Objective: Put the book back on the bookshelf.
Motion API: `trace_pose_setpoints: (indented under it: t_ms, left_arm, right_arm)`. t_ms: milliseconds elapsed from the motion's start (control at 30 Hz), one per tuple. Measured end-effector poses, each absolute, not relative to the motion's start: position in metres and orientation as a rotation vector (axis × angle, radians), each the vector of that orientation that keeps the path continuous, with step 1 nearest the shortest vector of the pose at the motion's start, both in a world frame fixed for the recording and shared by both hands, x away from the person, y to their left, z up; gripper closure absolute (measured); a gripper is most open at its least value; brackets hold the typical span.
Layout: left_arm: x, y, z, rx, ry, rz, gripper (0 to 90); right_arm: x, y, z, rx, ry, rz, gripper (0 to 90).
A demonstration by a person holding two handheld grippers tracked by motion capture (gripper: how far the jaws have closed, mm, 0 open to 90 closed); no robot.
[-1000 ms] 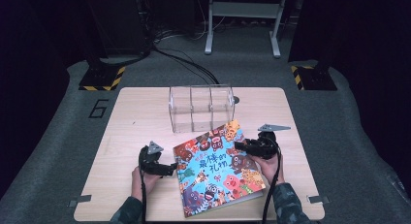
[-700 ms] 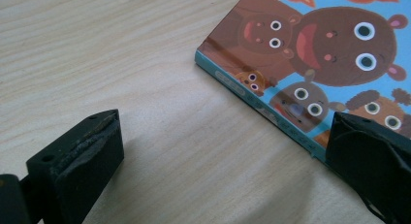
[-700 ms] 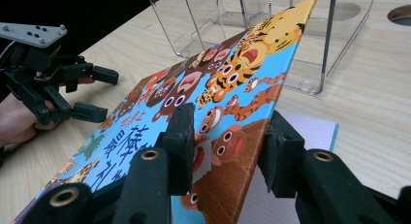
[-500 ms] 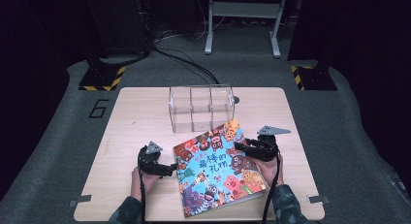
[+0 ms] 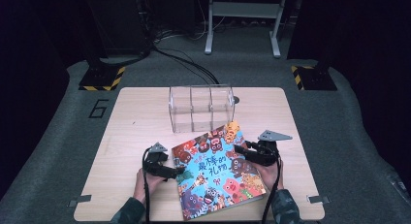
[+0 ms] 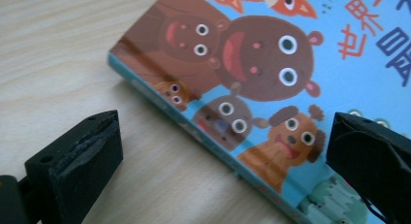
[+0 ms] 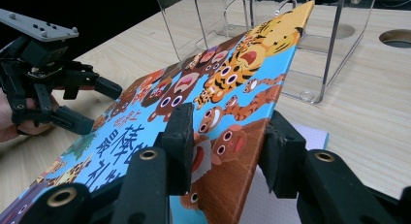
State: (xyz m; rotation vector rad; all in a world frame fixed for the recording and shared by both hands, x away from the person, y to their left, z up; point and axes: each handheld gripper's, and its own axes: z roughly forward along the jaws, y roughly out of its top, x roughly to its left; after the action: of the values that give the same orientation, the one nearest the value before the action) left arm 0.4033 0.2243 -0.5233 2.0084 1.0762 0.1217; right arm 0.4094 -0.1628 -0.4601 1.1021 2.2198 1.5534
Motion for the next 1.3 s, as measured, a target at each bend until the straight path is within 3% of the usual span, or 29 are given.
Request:
trace_pose_setpoints:
  t_ms: [933,1300]
  left_arm:
    - [0.409,0.214,-0.521,1.943,1.015,-0.047,0.1]
    - [0.406,0.225,-0.517,1.857,1.003,-0.021,14.0]
  right_arm:
    - [0.395,-0.17,-0.464,1.083,2.145,1.628,60.0]
    - [0.4,-0.173,-0.471,1.228,2.173,1.613,59.5]
